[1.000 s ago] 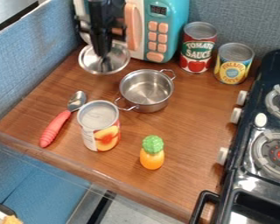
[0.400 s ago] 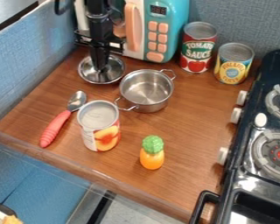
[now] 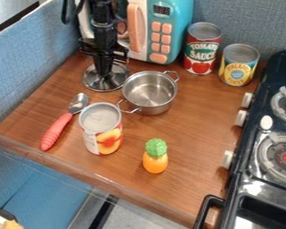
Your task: Remove the silver lid and put it to the left side of the table
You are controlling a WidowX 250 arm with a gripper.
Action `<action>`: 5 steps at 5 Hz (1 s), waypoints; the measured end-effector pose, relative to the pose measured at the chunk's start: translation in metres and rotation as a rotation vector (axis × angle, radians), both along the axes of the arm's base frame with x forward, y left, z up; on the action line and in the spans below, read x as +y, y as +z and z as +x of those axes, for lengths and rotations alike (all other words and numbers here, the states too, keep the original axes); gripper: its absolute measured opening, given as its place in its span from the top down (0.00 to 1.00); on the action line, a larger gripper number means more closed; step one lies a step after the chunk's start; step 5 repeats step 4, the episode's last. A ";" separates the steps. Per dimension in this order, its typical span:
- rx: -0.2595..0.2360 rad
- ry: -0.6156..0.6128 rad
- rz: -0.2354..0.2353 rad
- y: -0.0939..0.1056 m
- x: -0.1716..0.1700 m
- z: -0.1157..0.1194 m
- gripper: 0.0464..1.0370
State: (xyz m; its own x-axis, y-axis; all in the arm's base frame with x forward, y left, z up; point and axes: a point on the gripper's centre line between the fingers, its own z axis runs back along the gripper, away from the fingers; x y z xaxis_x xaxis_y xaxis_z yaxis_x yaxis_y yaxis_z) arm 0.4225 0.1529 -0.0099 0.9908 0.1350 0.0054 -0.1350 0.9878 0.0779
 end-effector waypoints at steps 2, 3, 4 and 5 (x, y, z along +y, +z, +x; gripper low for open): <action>0.005 -0.013 0.006 -0.003 -0.006 -0.014 0.57; -0.097 -0.012 0.000 0.029 -0.011 -0.011 0.29; -0.171 -0.027 -0.006 0.060 -0.017 -0.014 0.04; -0.171 -0.027 -0.006 0.060 -0.017 -0.014 0.04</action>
